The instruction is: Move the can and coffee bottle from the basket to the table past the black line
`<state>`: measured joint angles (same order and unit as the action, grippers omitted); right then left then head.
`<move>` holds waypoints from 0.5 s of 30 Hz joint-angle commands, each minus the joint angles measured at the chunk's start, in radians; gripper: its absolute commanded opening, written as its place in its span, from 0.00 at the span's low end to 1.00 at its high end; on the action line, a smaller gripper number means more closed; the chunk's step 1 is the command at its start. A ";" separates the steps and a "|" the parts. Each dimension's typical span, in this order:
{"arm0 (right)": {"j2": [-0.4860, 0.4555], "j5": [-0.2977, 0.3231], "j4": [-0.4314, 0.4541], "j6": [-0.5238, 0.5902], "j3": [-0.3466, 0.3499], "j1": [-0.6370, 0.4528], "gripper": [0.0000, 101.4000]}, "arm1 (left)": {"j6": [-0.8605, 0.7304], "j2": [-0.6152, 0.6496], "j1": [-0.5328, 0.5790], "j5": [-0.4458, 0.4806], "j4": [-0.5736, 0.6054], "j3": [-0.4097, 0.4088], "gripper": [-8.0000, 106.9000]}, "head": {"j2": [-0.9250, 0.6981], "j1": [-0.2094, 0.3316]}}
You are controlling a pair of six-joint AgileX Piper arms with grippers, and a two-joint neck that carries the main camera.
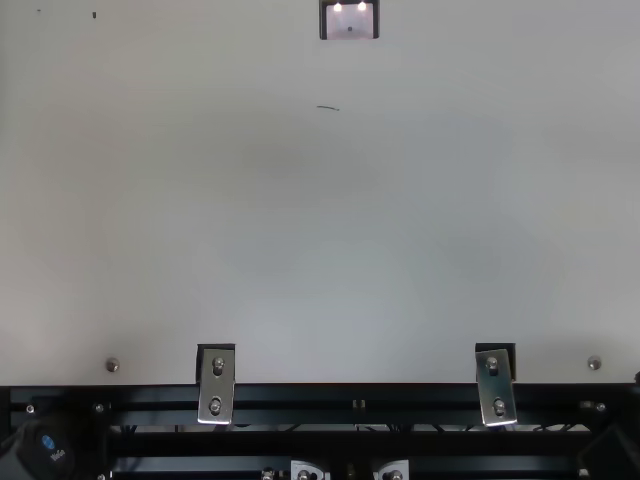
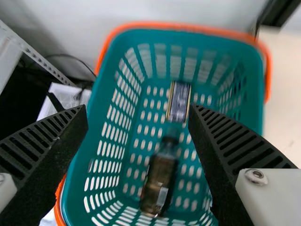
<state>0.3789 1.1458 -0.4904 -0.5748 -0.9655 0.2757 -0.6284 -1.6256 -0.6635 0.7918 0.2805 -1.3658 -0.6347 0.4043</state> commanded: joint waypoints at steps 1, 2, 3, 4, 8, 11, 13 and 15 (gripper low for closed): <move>0.000 0.000 0.000 0.000 0.000 0.000 1.00 | -0.065 -0.056 0.001 0.002 -0.009 0.003 0.85 | -0.020 0.027; 0.000 0.000 0.000 0.000 0.000 0.000 1.00 | -0.075 -0.071 0.003 0.001 -0.012 0.007 0.85 | -0.020 0.027; 0.000 0.000 0.000 0.000 0.000 0.000 1.00 | -0.084 -0.088 0.005 0.001 -0.015 0.009 0.85 | -0.020 0.027; 0.000 0.000 0.000 0.000 0.000 0.000 1.00 | -0.091 -0.103 0.008 0.000 -0.018 0.012 0.85 | -0.020 0.027; 0.000 0.000 0.000 0.000 0.000 0.000 1.00 | -0.105 -0.166 0.025 -0.008 -0.031 0.019 0.85 | -0.020 0.027; 0.000 0.000 0.000 0.000 0.000 0.000 1.00 | -0.103 -0.217 0.041 -0.019 -0.041 0.017 0.85 | -0.020 0.027; 0.000 0.000 0.000 0.000 0.000 0.000 1.00 | -0.097 -0.255 0.054 -0.025 -0.047 0.010 0.85 | -0.020 0.027; 0.000 0.000 0.000 0.000 0.000 0.000 1.00 | -0.101 -0.289 0.066 -0.038 -0.036 0.000 0.85 | -0.020 0.027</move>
<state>0.3789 1.1458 -0.4904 -0.5748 -0.9655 0.2757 -0.7259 -1.8848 -0.6024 0.7609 0.2349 -1.3605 -0.6347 0.4043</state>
